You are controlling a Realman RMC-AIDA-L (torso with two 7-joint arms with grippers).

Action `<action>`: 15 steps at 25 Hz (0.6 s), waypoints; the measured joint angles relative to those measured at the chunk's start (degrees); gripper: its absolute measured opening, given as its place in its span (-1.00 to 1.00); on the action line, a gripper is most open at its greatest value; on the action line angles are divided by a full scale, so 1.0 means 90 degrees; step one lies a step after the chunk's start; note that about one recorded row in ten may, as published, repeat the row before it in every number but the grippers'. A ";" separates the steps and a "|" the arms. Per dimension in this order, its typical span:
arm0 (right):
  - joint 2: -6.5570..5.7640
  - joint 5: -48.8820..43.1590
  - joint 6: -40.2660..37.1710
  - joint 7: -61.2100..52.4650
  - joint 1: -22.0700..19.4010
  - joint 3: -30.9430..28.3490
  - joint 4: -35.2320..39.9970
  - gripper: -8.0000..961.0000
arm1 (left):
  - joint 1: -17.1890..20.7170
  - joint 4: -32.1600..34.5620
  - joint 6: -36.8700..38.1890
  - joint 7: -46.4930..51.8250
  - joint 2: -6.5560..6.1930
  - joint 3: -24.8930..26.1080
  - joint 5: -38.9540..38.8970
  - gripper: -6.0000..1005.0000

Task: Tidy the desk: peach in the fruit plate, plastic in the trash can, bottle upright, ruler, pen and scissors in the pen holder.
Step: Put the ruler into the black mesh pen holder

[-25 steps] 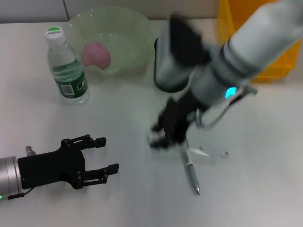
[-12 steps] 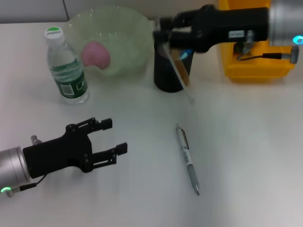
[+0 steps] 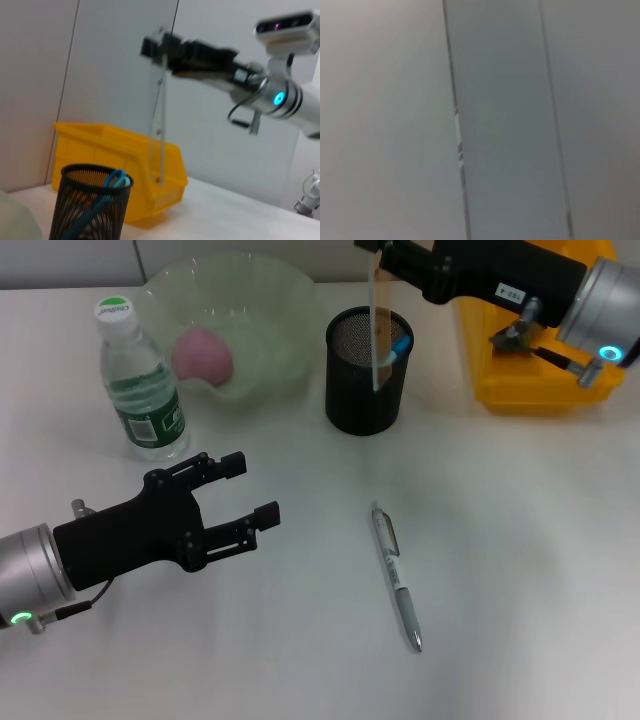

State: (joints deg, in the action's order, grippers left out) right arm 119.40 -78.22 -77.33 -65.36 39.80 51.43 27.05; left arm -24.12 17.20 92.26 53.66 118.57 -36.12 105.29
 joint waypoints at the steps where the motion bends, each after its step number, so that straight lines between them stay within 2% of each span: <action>1: 0.0001 0.0162 0.0039 0.0158 0.0033 -0.0001 -0.0121 -0.17 | -0.0002 -0.0001 0.0032 0.0000 0.0000 0.0000 -0.0019 0.59; 6: -0.0004 0.0743 0.0242 0.0462 0.0140 -0.0024 -0.0346 -0.14 | -0.0031 -0.0005 0.0119 0.0020 0.0000 -0.0015 -0.0029 0.59; 15: 0.0022 0.0820 0.0999 0.1279 0.0722 -0.0018 -0.0983 -0.08 | -0.0034 -0.0007 0.0236 -0.0009 0.0000 0.0000 -0.0038 0.59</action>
State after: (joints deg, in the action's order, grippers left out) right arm 119.60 -70.85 -68.34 -53.85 46.29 51.26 18.21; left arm -24.42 17.13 94.39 53.58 118.56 -36.12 104.95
